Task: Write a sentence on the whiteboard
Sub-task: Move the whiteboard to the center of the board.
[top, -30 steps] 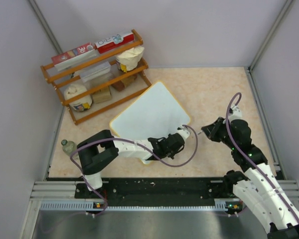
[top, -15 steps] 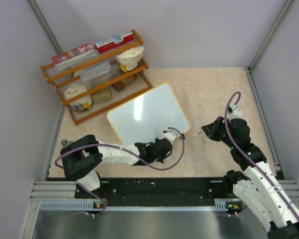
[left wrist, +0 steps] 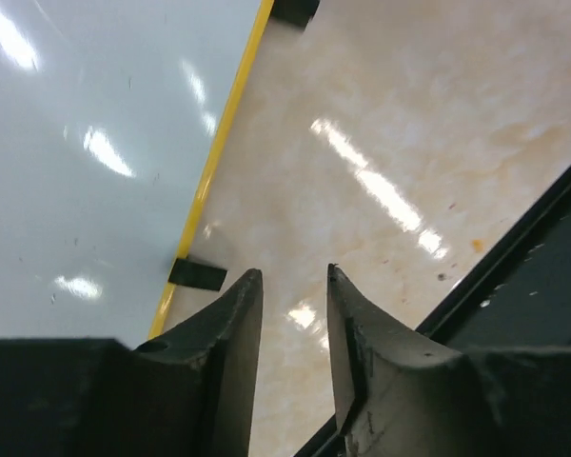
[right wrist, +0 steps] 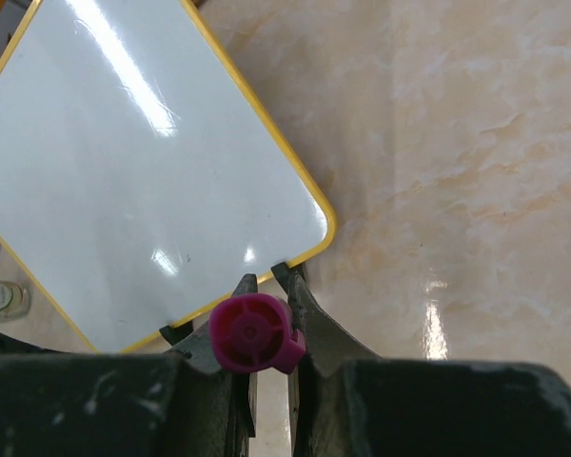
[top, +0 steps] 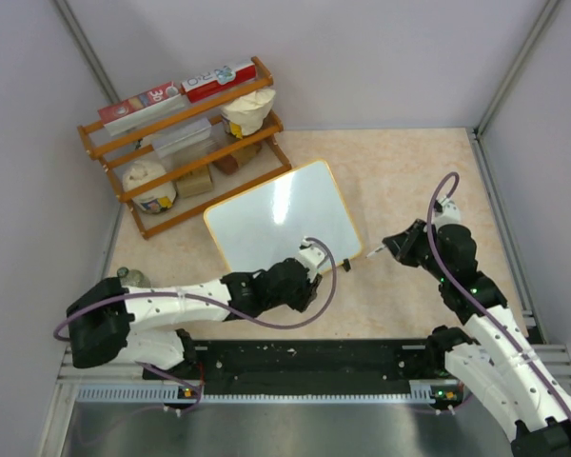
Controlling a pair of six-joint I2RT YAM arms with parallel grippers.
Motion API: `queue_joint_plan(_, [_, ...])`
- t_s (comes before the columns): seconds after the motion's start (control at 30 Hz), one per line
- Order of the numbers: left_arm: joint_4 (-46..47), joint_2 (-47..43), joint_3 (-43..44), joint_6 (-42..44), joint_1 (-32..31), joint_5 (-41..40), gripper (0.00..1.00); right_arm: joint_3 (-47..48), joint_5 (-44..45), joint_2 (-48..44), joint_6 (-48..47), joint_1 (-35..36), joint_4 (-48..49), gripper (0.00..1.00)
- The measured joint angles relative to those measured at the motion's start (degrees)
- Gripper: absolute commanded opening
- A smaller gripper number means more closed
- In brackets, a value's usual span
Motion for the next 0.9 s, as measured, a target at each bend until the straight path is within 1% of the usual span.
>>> queue_joint_plan(0.03, [-0.02,-1.38,0.70,0.39,0.13,0.61,0.53,0.00,-0.09,0.00,0.02,0.00,0.07,0.00])
queue_joint_plan(0.07, [0.04,-2.64,1.62,0.68,0.24,1.11,0.63,0.00,-0.15,0.00,0.02,0.00,0.11,0.00])
queue_joint_plan(0.17, [0.15,-5.18,4.68,1.42,2.14,2.84,0.72,0.00,-0.37,-0.02,0.02,0.00,0.57,0.00])
queue_joint_plan(0.27, [-0.09,-7.21,6.40,1.25,6.99,4.76,0.78,0.00,-0.52,-0.07,0.00,0.00,1.20,0.00])
queue_joint_plan(0.3, [-0.61,-8.04,6.71,1.03,9.14,4.98,0.84,0.00,-0.61,-0.11,0.02,0.00,1.31,0.00])
queue_joint_plan(0.37, [-2.40,-10.05,7.10,0.68,12.85,4.94,0.88,0.00,-0.81,-0.17,0.02,0.00,1.42,0.00])
queue_joint_plan(0.47, [-5.77,-14.69,7.15,-0.13,17.25,3.06,0.99,0.00,-0.94,-0.15,-0.02,0.00,1.75,0.00])
queue_joint_plan(0.77, [-16.55,-32.39,6.25,-6.62,28.22,-8.66,0.99,-0.11,-3.19,1.51,-0.04,-0.02,4.24,0.00])
queue_joint_plan(0.9, [-19.15,-37.51,3.37,-9.75,36.33,-8.52,0.99,-0.81,-4.22,1.81,-0.07,-0.07,5.81,0.00])
